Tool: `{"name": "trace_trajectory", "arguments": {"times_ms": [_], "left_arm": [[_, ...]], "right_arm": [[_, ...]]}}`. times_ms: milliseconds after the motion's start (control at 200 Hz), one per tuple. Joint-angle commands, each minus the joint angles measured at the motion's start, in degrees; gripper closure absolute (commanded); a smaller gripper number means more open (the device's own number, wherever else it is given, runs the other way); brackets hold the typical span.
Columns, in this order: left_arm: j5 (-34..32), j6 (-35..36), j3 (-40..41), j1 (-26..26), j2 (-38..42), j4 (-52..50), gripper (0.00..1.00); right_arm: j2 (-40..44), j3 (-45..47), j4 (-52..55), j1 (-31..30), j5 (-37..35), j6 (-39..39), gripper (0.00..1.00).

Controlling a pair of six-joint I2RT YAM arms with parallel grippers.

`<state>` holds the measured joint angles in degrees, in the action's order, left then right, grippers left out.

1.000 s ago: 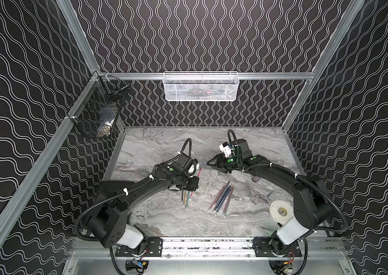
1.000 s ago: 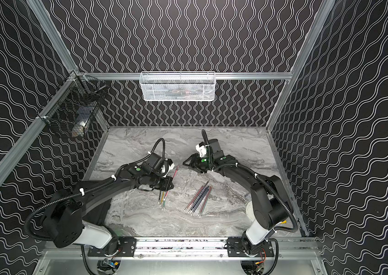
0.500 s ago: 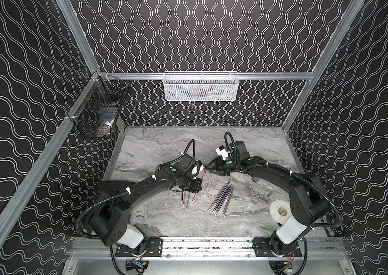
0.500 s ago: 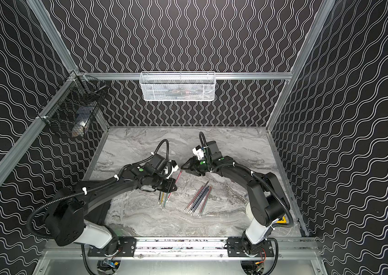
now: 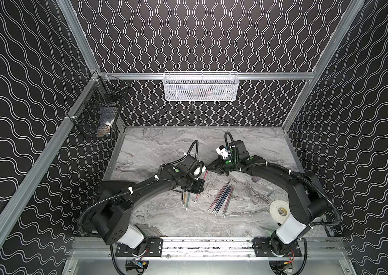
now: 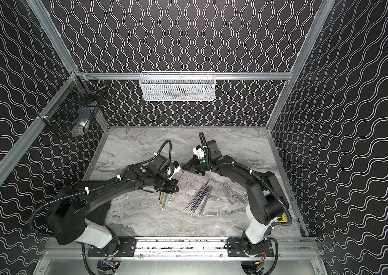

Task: Remove the protective cover of the pencils
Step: Remove the protective sleeve from the pencil, then place the protective sleeve at the center of the board.

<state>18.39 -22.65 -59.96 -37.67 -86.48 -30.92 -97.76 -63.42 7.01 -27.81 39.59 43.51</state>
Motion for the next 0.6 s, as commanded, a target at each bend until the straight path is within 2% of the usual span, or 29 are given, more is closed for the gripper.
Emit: {"name": "trace_trajectory", "arguments": {"times_ms": [0, 70, 225, 470, 595], "left_arm": [[0.9, 0.5, 0.1, -0.9, 0.0, 0.4, 1.0], [0.2, 0.2, 0.9, -1.4, 0.7, 0.5, 1.0], [-0.9, -0.4, 2.9, -2.1, 1.5, 0.3, 1.0], [-0.4, 0.0, 4.2, -2.8, 1.7, 1.4, 1.0], [0.4, 1.8, 2.7, -2.8, -2.6, 2.9, 1.0]], "right_arm": [[0.3, -0.9, 2.1, 0.8, -6.2, -0.5, 1.0], [0.4, -1.2, 3.4, 1.4, -8.3, -0.7, 1.0], [0.7, -3.8, 5.8, 7.3, -11.8, -1.4, 1.0], [2.8, -4.0, 9.9, 17.2, -10.8, -4.5, 1.0], [8.1, 0.4, 14.8, 22.3, -16.9, -6.3, 1.0]]}}
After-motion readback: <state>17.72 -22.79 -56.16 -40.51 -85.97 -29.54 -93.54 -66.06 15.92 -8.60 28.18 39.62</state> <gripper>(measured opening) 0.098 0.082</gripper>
